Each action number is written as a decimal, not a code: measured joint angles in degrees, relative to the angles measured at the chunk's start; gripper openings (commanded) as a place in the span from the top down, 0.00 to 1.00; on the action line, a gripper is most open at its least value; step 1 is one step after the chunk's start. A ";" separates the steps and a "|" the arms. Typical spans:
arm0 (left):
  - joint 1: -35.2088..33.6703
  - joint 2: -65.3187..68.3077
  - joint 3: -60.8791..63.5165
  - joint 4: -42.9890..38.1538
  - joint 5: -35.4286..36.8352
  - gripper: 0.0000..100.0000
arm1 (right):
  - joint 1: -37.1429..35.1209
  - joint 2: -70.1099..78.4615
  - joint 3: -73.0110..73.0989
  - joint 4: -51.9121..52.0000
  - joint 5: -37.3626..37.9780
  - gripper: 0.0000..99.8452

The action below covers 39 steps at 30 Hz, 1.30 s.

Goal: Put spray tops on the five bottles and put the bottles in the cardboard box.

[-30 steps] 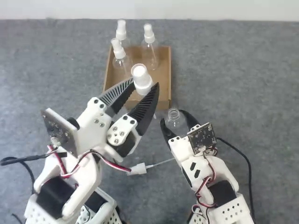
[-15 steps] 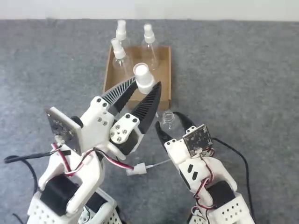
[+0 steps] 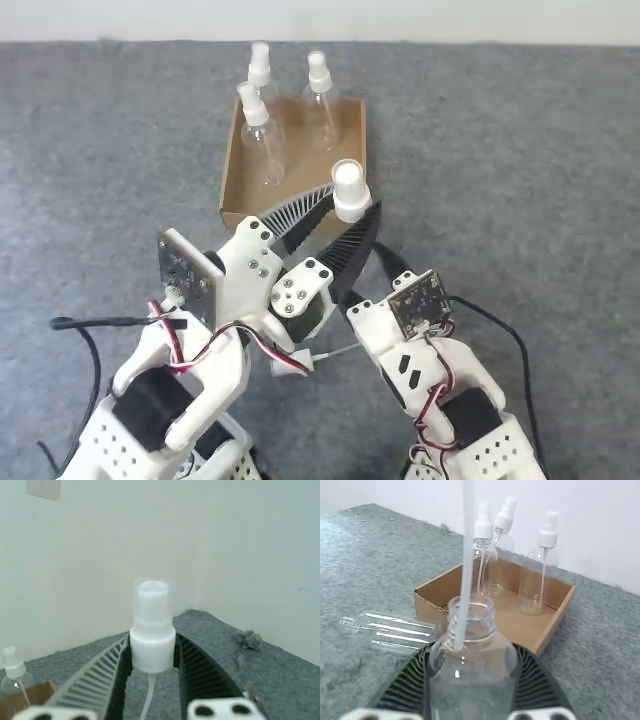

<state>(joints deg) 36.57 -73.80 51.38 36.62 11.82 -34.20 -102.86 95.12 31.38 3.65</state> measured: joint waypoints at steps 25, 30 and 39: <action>-4.92 -0.09 6.15 -6.68 0.18 0.99 | 0.00 0.00 0.00 0.00 0.00 0.98; -1.23 0.00 10.37 -9.05 0.00 0.99 | 0.00 0.00 0.00 0.00 0.00 0.98; -1.05 0.00 10.64 -8.18 0.00 0.99 | 0.00 0.00 0.00 0.00 0.00 0.98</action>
<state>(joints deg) 35.52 -73.80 62.02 28.44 11.82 -34.20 -102.86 95.12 31.38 3.65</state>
